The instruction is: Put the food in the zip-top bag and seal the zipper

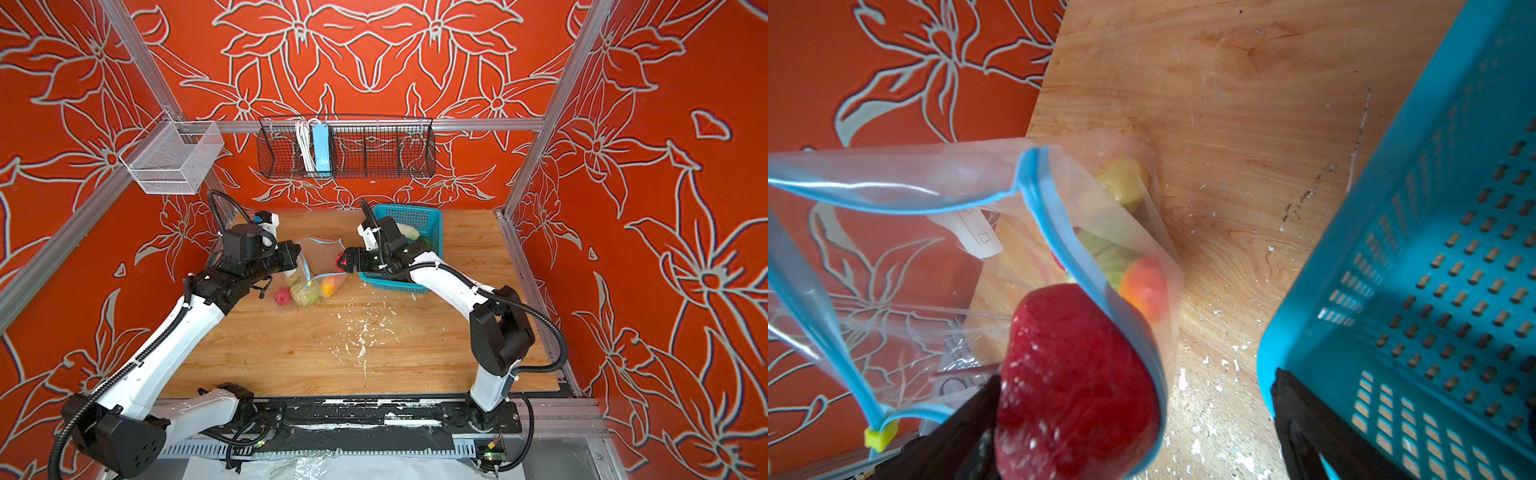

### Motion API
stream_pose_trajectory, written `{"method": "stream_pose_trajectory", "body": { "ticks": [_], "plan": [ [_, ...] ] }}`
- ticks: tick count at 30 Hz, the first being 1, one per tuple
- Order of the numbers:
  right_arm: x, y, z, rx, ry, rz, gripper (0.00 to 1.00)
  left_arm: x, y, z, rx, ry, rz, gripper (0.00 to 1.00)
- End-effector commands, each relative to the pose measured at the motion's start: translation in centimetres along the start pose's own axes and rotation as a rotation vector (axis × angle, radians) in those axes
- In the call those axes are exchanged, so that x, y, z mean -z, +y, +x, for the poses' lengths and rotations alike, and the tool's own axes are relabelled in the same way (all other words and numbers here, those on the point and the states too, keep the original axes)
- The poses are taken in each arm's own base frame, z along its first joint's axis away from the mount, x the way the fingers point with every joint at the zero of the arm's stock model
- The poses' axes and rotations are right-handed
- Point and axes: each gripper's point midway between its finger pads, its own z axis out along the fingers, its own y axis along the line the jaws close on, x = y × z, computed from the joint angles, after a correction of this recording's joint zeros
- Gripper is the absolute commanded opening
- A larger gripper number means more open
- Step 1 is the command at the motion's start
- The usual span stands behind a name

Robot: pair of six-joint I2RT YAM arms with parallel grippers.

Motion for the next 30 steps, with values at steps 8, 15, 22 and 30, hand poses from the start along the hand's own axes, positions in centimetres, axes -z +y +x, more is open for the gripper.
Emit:
{"method": "stream_pose_trajectory", "body": {
  "ticks": [8,15,22,30],
  "plan": [
    [0.3,1.5,-0.1,-0.016,0.008,-0.084,0.98,1.0,-0.1,-1.2,0.008,-0.041,0.001,0.0],
    [1.0,0.2,0.6,0.009,0.027,-0.015,0.98,1.2,-0.2,-1.3,0.014,-0.044,0.009,0.0],
    [2.7,1.1,-0.5,0.027,-0.007,-0.005,0.98,1.1,-0.4,-1.2,0.018,-0.04,0.02,0.0],
    [4.6,1.1,-1.6,0.05,-0.028,0.069,0.98,1.1,-0.3,-1.4,0.019,-0.043,0.017,0.0]
  ]
}}
